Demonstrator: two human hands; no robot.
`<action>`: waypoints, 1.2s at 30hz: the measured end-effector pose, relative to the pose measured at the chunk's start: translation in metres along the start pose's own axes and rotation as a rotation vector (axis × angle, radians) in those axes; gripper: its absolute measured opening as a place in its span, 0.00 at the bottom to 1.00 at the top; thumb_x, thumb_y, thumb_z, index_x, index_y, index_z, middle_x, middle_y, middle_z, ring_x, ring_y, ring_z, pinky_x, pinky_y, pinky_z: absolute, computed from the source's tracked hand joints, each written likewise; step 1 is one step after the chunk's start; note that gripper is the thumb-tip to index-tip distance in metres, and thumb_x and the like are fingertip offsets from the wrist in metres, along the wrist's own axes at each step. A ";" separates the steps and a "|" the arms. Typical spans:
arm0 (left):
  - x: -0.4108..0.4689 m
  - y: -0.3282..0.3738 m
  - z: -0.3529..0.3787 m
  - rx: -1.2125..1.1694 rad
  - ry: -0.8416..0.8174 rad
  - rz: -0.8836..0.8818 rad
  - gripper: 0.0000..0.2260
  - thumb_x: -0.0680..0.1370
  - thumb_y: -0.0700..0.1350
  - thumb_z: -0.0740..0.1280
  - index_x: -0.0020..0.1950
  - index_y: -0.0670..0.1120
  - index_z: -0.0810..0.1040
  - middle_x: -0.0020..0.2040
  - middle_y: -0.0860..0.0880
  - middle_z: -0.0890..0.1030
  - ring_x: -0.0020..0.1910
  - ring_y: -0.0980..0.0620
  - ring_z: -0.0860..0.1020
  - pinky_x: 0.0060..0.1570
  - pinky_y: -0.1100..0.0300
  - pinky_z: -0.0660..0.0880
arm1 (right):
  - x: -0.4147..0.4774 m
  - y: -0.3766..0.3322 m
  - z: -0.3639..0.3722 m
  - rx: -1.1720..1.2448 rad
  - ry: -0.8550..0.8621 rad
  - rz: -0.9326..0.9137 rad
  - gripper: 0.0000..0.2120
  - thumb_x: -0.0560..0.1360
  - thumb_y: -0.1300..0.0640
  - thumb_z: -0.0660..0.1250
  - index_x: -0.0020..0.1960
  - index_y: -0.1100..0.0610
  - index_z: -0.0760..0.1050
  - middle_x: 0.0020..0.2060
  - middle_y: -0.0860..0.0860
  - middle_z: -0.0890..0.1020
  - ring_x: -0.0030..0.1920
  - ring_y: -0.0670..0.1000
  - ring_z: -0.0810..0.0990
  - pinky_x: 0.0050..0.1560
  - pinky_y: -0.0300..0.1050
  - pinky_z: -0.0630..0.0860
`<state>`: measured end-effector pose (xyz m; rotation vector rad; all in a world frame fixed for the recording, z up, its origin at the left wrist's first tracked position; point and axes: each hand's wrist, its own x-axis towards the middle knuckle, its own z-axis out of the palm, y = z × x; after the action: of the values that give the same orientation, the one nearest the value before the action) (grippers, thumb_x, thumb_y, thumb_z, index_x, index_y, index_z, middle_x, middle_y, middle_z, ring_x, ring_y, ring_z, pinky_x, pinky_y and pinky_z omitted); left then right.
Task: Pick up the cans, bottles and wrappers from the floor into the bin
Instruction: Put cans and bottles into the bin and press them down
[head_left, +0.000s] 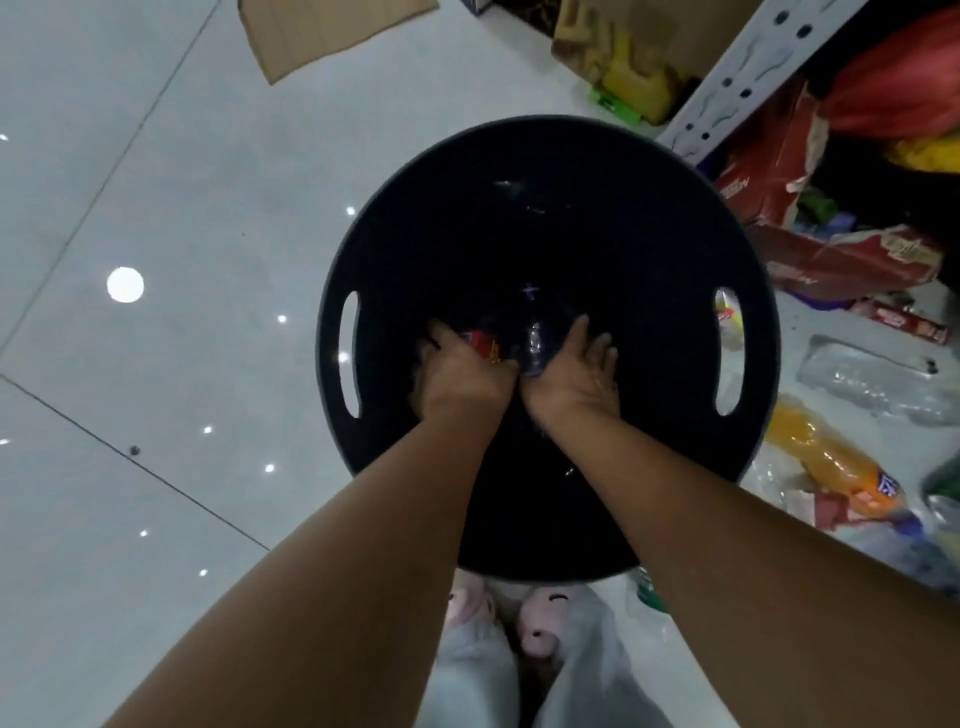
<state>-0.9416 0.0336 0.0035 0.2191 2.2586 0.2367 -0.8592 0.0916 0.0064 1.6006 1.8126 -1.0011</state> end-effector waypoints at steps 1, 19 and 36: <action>-0.014 0.002 -0.009 0.059 0.007 0.060 0.43 0.71 0.59 0.68 0.77 0.46 0.48 0.74 0.40 0.59 0.71 0.39 0.62 0.67 0.43 0.64 | -0.014 0.000 -0.007 -0.068 0.027 -0.069 0.44 0.76 0.44 0.62 0.76 0.54 0.34 0.76 0.58 0.40 0.76 0.56 0.41 0.74 0.53 0.46; -0.363 0.010 -0.177 0.508 0.423 0.546 0.31 0.80 0.58 0.46 0.76 0.48 0.34 0.78 0.46 0.37 0.76 0.46 0.37 0.71 0.46 0.34 | -0.329 0.049 -0.205 -0.664 0.446 -0.879 0.37 0.78 0.42 0.55 0.76 0.49 0.36 0.77 0.55 0.42 0.76 0.54 0.40 0.73 0.53 0.40; -0.835 0.017 -0.118 0.347 0.662 0.523 0.33 0.78 0.64 0.42 0.74 0.50 0.30 0.76 0.48 0.32 0.75 0.48 0.34 0.70 0.47 0.33 | -0.670 0.322 -0.364 -0.691 0.714 -1.051 0.34 0.76 0.39 0.51 0.76 0.49 0.43 0.76 0.56 0.51 0.76 0.55 0.47 0.71 0.55 0.41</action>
<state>-0.4986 -0.1586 0.6946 1.0523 2.8499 0.2046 -0.3977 -0.0089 0.6862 0.5070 3.1307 0.0086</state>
